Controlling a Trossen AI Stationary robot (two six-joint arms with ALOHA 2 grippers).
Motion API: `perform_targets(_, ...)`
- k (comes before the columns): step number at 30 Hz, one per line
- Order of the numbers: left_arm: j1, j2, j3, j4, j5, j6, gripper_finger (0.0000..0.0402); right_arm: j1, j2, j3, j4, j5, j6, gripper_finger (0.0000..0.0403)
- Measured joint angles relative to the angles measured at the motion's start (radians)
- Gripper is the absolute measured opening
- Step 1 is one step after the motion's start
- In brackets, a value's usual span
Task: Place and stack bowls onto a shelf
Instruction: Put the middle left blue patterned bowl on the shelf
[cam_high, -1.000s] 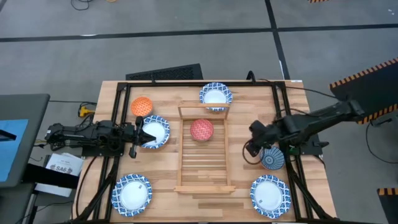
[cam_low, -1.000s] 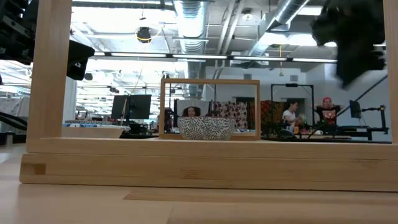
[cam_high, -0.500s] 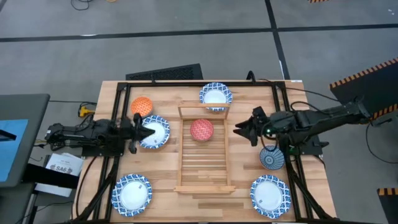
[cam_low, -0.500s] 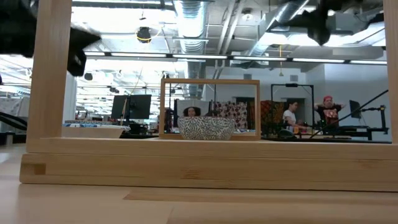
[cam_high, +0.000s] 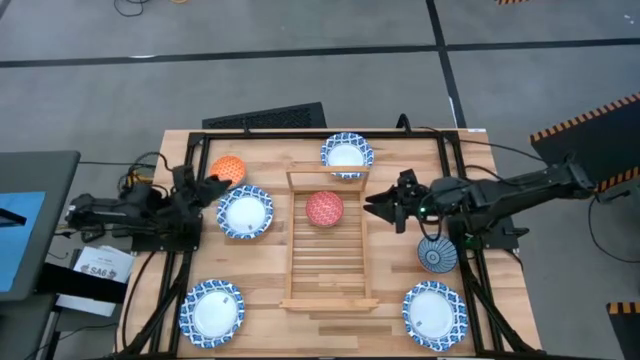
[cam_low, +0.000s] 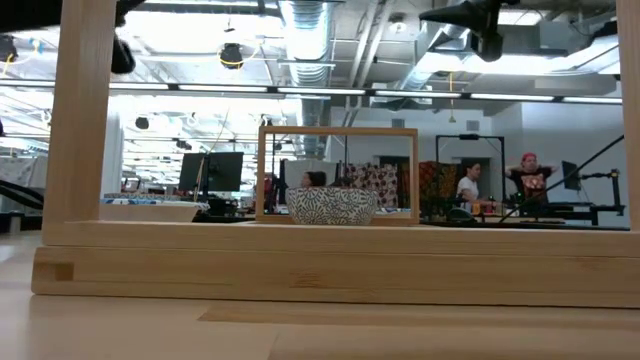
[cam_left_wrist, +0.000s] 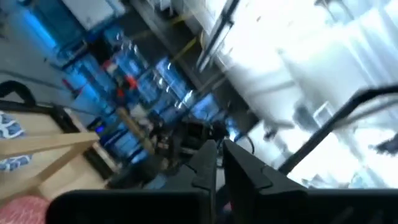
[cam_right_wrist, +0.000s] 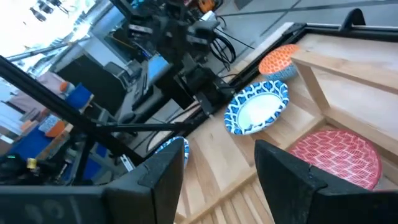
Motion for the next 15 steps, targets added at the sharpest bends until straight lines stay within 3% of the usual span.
perform_targets(8, 0.0, 0.314, 0.412, -0.972, 0.083, 0.076, 0.0129, 0.0, 0.036, 0.0, 0.057, 0.0, 0.0, 0.0221)
perform_targets(11, 0.0, 0.436, 0.45, -1.136, 0.112, 0.136, 0.0164, 0.0, 0.034, 0.0, 0.062, 0.0, 0.0, 0.0221)
perform_targets(15, 0.0, 0.589, 0.438, -1.179, 0.184, 0.21, 0.0191, -0.012, 0.035, 0.0, 0.059, -0.001, 0.0, 0.0221)
